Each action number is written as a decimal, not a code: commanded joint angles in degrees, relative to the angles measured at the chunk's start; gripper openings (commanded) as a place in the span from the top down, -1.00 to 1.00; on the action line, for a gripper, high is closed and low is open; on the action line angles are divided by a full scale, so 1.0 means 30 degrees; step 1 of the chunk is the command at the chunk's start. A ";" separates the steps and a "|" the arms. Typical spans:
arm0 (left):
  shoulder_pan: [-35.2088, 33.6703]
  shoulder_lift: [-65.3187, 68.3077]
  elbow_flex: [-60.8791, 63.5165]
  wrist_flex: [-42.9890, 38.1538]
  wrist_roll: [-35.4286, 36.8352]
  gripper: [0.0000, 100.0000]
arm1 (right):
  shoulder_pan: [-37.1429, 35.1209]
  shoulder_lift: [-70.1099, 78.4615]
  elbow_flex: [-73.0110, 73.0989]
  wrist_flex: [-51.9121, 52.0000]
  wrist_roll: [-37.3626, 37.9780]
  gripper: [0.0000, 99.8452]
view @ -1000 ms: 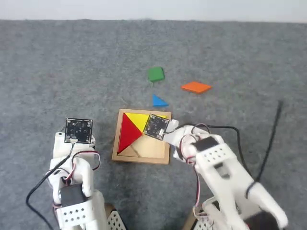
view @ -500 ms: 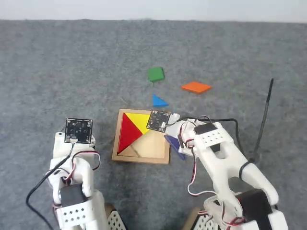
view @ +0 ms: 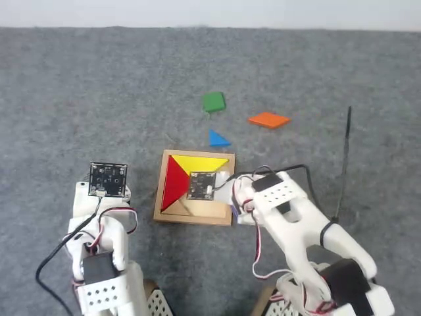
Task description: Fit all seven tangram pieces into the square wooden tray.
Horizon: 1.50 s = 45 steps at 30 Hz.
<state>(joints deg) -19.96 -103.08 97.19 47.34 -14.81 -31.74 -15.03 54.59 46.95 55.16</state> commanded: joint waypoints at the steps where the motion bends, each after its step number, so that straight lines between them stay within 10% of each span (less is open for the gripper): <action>1: -0.0029 -0.0381 -0.0249 0.0088 -0.0234 0.97 | -0.0542 -0.0015 -0.1495 0.0103 -0.1934 0.63; 23: -0.0029 -0.0381 -0.0249 0.0088 -0.0234 0.97 | -0.2418 -0.0249 -0.5509 0.4381 -0.3253 0.63; 34: -0.0059 -0.0381 -0.0249 0.0088 -0.0234 0.97 | -0.2564 0.1392 -0.8615 0.2388 -0.9641 0.95; 45: -0.0059 -0.0381 -0.0249 0.0088 -0.0234 0.97 | -0.2007 0.6051 -0.9993 0.3678 -0.9993 0.95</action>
<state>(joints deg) -19.96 -103.08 97.19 47.34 -14.81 -38.59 3.08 28.40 53.89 25.98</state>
